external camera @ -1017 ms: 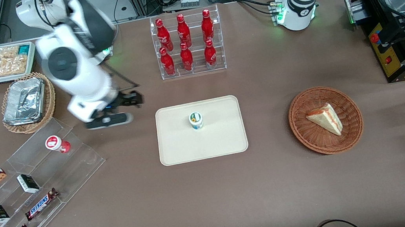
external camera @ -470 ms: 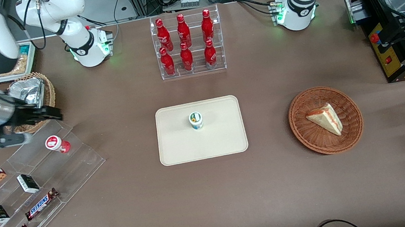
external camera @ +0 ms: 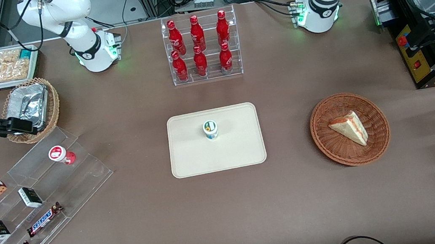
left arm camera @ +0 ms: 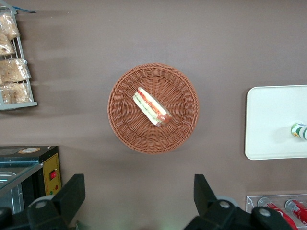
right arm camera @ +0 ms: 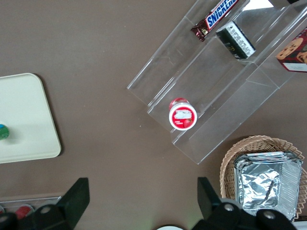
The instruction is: Place green gum on tray
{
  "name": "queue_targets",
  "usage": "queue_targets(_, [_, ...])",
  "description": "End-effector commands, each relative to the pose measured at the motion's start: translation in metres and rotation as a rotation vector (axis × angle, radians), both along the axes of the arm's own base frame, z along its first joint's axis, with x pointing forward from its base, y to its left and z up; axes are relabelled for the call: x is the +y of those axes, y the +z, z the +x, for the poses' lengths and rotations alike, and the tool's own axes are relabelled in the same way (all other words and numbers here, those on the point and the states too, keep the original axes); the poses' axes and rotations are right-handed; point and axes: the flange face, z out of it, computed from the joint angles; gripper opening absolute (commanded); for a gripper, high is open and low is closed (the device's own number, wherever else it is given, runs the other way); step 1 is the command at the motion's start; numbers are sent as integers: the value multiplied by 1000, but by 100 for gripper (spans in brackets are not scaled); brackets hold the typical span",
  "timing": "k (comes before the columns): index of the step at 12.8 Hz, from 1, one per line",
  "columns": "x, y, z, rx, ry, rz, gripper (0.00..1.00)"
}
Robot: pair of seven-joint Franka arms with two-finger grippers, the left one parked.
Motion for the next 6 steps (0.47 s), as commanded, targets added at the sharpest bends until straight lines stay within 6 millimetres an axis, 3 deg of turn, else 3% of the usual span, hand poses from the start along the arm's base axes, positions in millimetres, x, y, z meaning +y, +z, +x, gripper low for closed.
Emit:
queue_targets(1, [-7, 7, 3, 5, -1, 13, 100])
queue_targets(6, [-3, 16, 13, -1, 24, 12, 100])
